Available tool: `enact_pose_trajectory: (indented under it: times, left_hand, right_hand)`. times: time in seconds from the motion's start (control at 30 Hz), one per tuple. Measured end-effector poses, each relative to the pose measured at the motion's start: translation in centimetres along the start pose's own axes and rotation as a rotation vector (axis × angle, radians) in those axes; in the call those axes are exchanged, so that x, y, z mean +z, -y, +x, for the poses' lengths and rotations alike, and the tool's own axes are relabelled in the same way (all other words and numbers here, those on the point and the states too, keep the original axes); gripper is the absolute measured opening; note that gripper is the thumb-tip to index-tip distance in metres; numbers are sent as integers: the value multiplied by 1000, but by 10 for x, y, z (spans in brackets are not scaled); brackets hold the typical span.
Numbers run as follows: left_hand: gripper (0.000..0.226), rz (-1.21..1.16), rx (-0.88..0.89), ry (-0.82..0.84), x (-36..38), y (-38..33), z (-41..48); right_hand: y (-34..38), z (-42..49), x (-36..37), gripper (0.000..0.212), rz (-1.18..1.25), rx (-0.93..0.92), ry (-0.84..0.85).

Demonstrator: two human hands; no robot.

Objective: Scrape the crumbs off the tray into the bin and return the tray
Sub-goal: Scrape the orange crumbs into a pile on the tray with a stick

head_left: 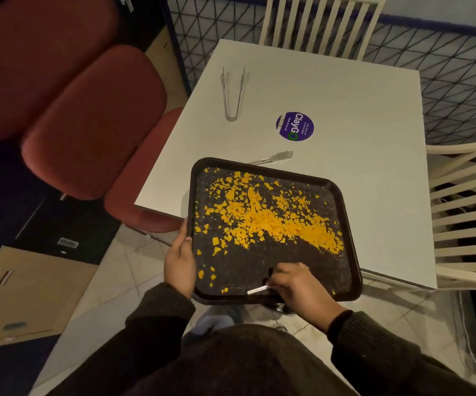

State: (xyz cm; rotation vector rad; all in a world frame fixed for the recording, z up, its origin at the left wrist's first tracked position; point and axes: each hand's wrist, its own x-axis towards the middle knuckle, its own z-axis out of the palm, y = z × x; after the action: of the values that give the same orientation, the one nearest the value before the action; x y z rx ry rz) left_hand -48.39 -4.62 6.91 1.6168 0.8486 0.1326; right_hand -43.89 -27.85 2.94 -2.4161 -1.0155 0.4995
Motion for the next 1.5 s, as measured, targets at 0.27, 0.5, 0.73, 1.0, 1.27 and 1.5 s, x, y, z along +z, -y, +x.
enact_pose_trajectory:
  times: [0.27, 0.5, 0.73, 1.0, 1.27, 1.5]
  left_hand:
    - [46, -26, -39, -31, -3, 5, -1]
    - [46, -128, -177, -55, -3, -1, -4]
    - [41, -142, -281, -85, -5, 6, -1]
    - [38, -174, -314, -102, -4, 10, -3]
    - [39, -150, -293, -93, -5, 5, -4]
    - [38, -142, -288, -74, -5, 3, -4]
  right_hand:
    - [43, 34, 7, 9, 24, -187, -6]
    - [52, 47, 3, 8, 101, -84, -81]
    - [60, 34, 7, 11, 103, -216, 27]
    - [74, 66, 10, 12, 196, -24, -162]
    - [61, 55, -2, 8, 136, -55, -89]
    - [59, 49, 13, 6, 96, -25, -120]
